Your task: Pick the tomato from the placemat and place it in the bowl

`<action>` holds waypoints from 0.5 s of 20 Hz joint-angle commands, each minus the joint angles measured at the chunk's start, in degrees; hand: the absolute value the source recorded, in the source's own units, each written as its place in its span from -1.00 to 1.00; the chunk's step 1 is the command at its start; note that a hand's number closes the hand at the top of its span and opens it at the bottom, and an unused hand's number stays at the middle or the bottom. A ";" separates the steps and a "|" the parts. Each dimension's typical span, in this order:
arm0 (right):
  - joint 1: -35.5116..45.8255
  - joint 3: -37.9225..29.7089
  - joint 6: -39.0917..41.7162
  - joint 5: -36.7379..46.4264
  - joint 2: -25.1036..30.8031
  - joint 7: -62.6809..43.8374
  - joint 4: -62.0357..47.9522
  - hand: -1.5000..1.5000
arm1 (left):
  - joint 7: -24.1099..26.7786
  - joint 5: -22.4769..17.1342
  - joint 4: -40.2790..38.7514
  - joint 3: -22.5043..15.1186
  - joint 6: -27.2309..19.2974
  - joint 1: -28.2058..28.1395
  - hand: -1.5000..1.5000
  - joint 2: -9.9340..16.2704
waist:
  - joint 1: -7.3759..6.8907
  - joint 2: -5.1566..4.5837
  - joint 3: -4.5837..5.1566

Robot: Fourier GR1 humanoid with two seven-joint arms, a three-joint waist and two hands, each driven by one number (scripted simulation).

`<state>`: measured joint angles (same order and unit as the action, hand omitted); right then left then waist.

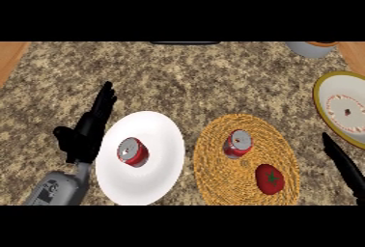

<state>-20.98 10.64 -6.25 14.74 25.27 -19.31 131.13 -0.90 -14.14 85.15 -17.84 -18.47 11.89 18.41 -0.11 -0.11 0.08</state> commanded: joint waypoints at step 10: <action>-1.38 4.59 6.95 4.54 -3.33 -1.78 -8.19 -1.00 | -2.03 4.71 1.45 1.90 0.88 -0.87 0.00 -4.28 | 0.46 0.20 -0.10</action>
<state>-17.60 13.25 0.80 17.08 23.95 -26.43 124.67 -1.69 -11.17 85.11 -16.25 -17.05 11.37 15.66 0.08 0.00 0.01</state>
